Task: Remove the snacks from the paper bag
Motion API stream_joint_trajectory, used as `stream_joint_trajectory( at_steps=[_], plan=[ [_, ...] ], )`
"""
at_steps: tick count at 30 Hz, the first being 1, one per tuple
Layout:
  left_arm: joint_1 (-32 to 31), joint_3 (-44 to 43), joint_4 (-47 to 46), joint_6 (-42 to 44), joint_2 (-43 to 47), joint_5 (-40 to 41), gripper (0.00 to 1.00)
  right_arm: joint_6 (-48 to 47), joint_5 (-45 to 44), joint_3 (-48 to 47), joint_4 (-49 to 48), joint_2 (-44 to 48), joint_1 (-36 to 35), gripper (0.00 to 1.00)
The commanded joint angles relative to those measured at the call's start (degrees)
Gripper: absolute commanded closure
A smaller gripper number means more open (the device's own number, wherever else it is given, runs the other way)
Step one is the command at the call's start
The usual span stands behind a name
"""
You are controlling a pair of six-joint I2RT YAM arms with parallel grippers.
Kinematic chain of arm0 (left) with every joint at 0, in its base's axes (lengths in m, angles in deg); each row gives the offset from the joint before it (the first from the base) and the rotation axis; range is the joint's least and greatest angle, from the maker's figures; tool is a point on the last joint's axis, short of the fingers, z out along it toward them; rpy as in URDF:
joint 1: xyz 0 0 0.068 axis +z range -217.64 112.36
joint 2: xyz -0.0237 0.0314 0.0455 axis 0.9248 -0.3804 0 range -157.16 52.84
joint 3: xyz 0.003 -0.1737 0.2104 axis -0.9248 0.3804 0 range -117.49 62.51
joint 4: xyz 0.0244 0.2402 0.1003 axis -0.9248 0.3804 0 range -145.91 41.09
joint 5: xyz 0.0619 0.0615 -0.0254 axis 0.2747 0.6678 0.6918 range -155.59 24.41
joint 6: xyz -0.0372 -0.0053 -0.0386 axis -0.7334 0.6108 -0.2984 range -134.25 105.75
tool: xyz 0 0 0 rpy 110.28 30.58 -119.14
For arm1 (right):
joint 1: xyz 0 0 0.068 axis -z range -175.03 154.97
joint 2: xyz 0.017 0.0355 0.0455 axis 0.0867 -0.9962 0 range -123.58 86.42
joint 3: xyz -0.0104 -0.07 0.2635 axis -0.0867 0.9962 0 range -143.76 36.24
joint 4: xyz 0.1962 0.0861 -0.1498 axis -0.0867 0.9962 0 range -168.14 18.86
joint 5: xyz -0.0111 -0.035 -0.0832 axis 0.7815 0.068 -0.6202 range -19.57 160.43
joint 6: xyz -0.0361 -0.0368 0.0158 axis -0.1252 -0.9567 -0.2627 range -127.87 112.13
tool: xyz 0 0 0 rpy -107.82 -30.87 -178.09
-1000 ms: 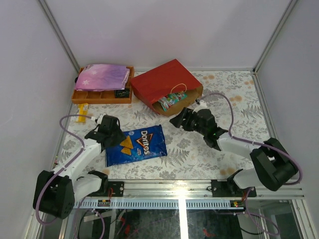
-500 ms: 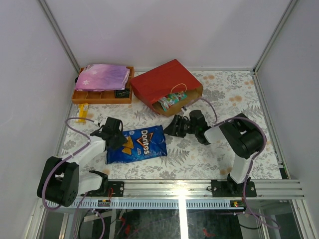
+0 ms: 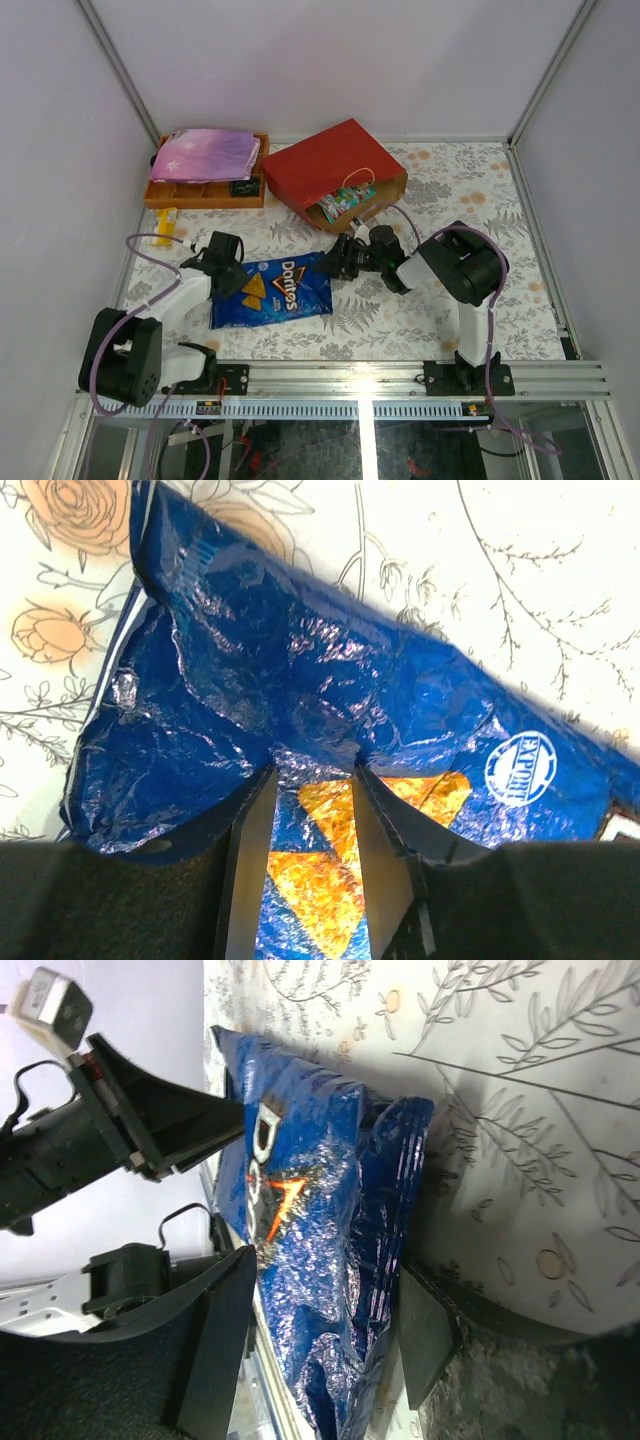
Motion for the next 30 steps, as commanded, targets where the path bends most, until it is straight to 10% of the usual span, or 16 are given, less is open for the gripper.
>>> stream_joint_trajectory(
  at_steps=[1, 8, 21, 25, 30],
  plan=[
    [1.2, -3.5, 0.0, 1.9, -5.0, 3.5, 0.65, 4.7, 5.7, -1.0, -8.6, 3.0, -0.2, 0.38],
    [2.2, -9.1, -0.1, 2.2, -10.1, 7.4, 0.70, 17.1, 13.4, -5.5, -24.1, 1.8, 0.2, 0.39],
    [8.2, -25.6, 1.6, 6.1, -24.8, 15.9, 0.78, 17.2, 17.2, 7.3, -24.8, 14.6, 12.6, 0.39],
    [8.3, -32.3, 4.8, 8.5, -27.1, 18.3, 0.80, 9.3, 14.9, 9.2, -14.9, 17.8, 12.6, 0.39],
    [6.7, -32.0, 4.5, 10.4, -17.9, 10.4, 0.75, -14.1, 2.6, 8.3, 19.9, 30.2, 12.4, 0.37]
  ],
)
